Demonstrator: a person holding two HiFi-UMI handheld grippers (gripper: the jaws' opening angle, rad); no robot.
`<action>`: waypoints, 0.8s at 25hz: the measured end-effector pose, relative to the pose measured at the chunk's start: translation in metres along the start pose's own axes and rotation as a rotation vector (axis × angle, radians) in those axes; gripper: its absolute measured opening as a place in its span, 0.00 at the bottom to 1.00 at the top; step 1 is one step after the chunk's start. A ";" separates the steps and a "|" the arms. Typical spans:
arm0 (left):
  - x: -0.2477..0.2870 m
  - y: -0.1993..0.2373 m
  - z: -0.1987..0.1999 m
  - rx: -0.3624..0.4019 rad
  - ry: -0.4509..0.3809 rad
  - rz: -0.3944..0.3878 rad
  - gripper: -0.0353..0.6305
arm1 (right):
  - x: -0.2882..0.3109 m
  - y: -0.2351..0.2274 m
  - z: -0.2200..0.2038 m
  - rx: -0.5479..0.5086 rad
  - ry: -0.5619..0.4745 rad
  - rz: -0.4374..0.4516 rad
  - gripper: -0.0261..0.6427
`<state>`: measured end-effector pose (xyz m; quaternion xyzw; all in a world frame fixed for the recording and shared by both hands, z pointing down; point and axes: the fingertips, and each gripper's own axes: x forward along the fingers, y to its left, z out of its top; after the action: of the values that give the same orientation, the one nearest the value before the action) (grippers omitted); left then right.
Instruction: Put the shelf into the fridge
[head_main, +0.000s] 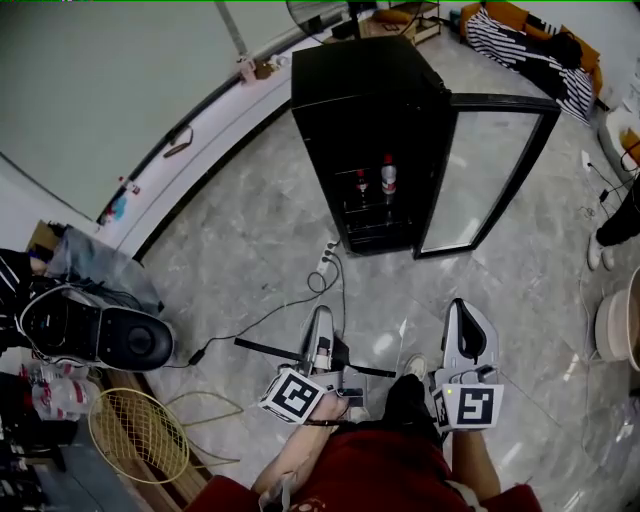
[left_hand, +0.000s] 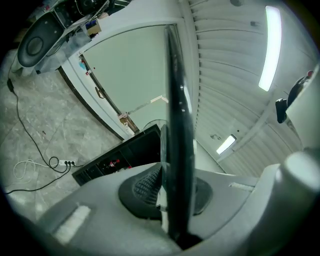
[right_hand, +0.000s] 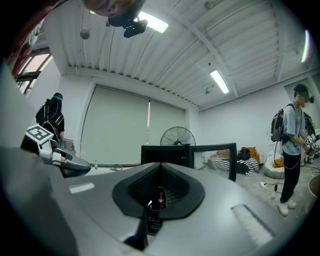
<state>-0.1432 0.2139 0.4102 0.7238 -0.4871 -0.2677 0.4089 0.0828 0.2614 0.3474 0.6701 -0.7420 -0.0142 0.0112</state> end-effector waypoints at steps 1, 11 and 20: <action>0.009 -0.002 -0.003 -0.004 0.003 0.000 0.08 | 0.006 -0.008 -0.001 0.002 0.000 -0.002 0.04; 0.099 -0.040 -0.033 -0.006 0.006 -0.014 0.07 | 0.057 -0.090 0.007 0.025 -0.033 -0.002 0.04; 0.154 -0.073 -0.059 -0.037 -0.031 -0.019 0.08 | 0.092 -0.147 0.013 0.041 -0.057 0.033 0.04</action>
<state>-0.0021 0.1049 0.3803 0.7164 -0.4815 -0.2918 0.4122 0.2195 0.1550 0.3291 0.6570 -0.7533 -0.0179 -0.0233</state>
